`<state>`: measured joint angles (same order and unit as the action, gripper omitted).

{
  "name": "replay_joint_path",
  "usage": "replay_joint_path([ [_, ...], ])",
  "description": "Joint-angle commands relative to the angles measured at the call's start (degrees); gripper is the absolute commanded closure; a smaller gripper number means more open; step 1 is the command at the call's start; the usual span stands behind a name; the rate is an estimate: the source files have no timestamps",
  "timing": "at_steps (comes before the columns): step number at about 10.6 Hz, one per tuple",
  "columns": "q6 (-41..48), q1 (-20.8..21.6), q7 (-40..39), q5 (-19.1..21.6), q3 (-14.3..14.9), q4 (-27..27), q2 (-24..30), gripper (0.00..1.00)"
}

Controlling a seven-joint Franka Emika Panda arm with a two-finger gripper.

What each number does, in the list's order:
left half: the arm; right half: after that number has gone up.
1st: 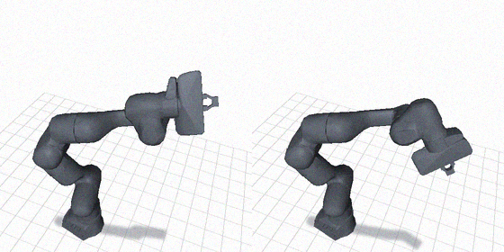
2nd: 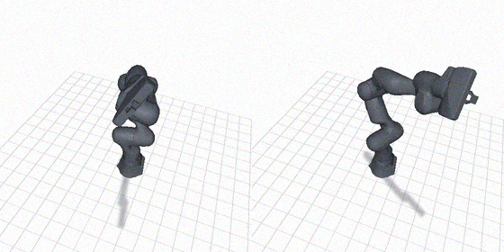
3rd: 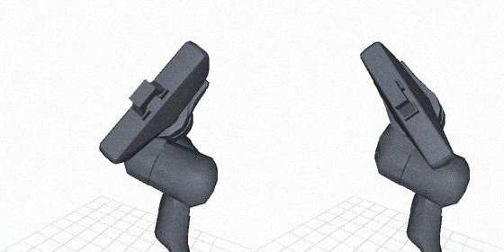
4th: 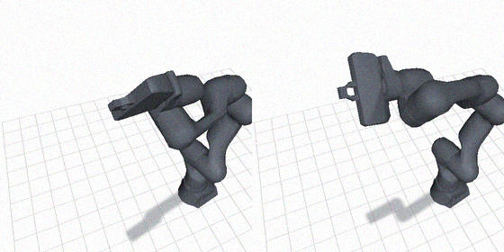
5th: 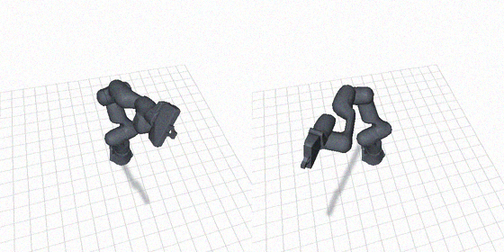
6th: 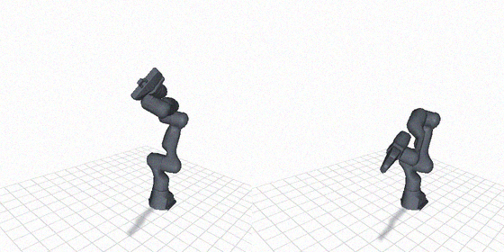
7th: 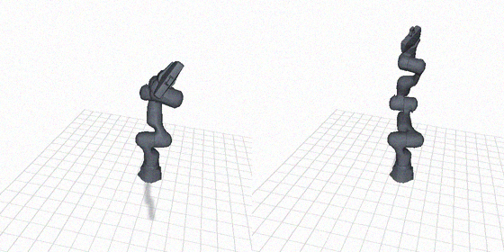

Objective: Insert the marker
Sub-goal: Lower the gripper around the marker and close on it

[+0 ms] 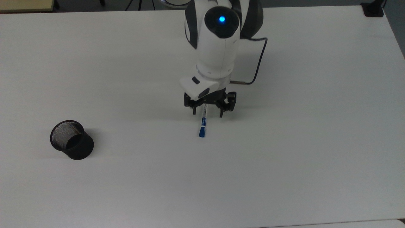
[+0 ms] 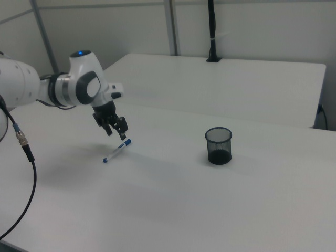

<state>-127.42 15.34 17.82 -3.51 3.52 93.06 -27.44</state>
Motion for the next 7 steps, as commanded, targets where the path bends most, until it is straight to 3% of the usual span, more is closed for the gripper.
replay_joint_path([
  [1,-5.28,-1.01,1.25,-0.18,0.35,-1.30,-3.58,0.56],
  [7,-8.45,-1.10,1.34,-0.36,0.61,-1.30,-6.22,0.62],
])
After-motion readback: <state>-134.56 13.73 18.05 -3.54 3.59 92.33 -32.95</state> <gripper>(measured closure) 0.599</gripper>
